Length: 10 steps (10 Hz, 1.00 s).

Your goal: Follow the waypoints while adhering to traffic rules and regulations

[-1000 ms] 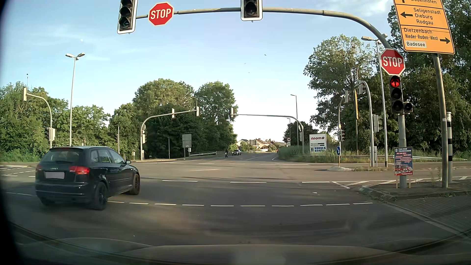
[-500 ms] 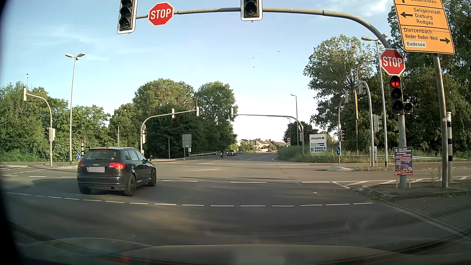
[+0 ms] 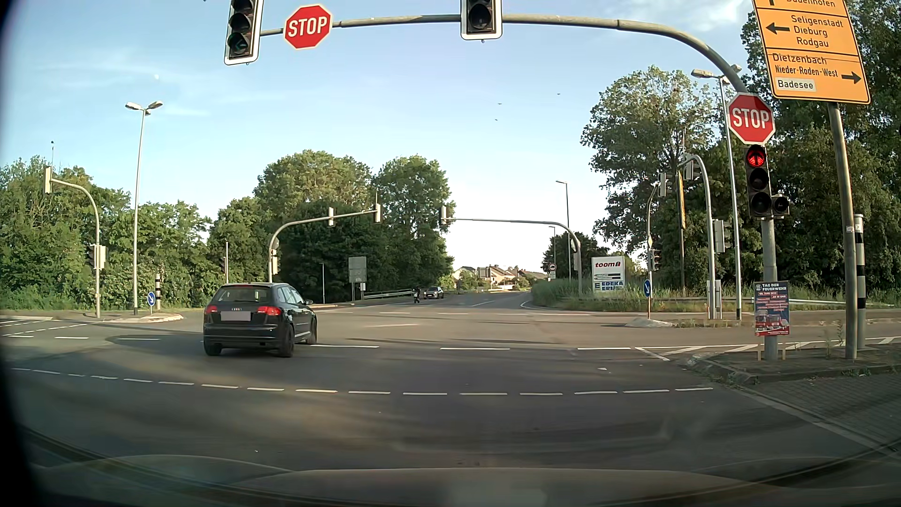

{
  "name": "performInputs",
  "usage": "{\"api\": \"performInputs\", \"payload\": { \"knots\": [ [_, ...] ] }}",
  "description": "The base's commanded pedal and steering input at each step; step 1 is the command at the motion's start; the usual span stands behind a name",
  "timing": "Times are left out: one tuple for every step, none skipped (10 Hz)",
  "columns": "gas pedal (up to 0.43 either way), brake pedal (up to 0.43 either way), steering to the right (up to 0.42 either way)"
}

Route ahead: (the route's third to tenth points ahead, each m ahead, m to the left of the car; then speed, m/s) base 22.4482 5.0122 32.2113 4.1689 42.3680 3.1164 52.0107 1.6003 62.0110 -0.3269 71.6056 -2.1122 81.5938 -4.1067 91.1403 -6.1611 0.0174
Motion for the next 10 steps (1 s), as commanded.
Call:
{"api": "performInputs", "payload": {
  "knots": [
    [0.0, 0.311, 0.006],
    [0.0, 0.311, 0.006],
    [0.0, 0.311, 0.006],
    [0.0, 0.305, 0.006],
    [0.0, 0.305, 0.006],
    [0.0, 0.305, 0.006],
    [0.0, 0.305, 0.006],
    [0.0, 0.305, 0.006],
    [0.0, 0.305, 0.006],
    [0.0, 0.305, 0.006]
  ]
}}
